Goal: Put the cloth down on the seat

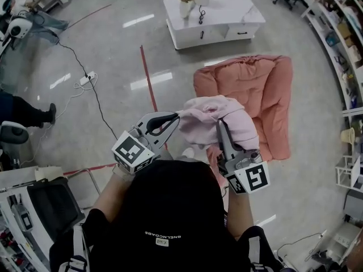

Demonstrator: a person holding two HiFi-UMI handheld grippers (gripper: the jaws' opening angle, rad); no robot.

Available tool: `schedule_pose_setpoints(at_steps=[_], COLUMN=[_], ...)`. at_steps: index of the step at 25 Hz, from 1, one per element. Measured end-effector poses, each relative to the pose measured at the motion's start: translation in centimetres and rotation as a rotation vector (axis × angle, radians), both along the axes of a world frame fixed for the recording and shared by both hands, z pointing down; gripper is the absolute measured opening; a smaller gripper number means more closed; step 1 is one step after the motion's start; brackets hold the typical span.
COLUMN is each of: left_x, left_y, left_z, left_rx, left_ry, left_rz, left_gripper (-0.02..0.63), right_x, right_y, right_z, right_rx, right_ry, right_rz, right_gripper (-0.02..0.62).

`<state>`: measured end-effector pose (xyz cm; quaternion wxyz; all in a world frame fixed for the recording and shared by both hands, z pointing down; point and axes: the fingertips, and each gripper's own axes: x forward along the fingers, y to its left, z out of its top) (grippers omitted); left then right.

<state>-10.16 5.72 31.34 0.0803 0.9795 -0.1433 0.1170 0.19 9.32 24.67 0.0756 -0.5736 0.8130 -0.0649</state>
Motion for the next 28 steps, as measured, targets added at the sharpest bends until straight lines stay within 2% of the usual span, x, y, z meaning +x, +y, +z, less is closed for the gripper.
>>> schedule_pose_setpoints(at_steps=[9,18,24,28], left_x=[6.9,14.6,19.7,23.2], left_y=[0.0,-1.6,-2.5,-3.4], left_z=[0.6,1.8,1.5,0.6], left_rx=[-0.006,-0.024,-0.018,-0.009], left_ry=[-0.002,0.0,0.007,0.015], left_rz=[0.137,0.359,0.525,0.6], left_gripper=[0.015,0.017,0.017,0.02], right_x=[9.0,17.1,21.7,24.9], right_y=[2.3,5.0,6.6,7.4], right_z=[-1.2,-0.4,-0.5,-1.3], right_rx=[0.031,-0.002,-0.045,-0.07], right_ry=[0.014,0.041,0.138,0.201], right_rz=[0.2,0.471,0.666,0.783], right_gripper=[0.092,0.092,0.092,0.092])
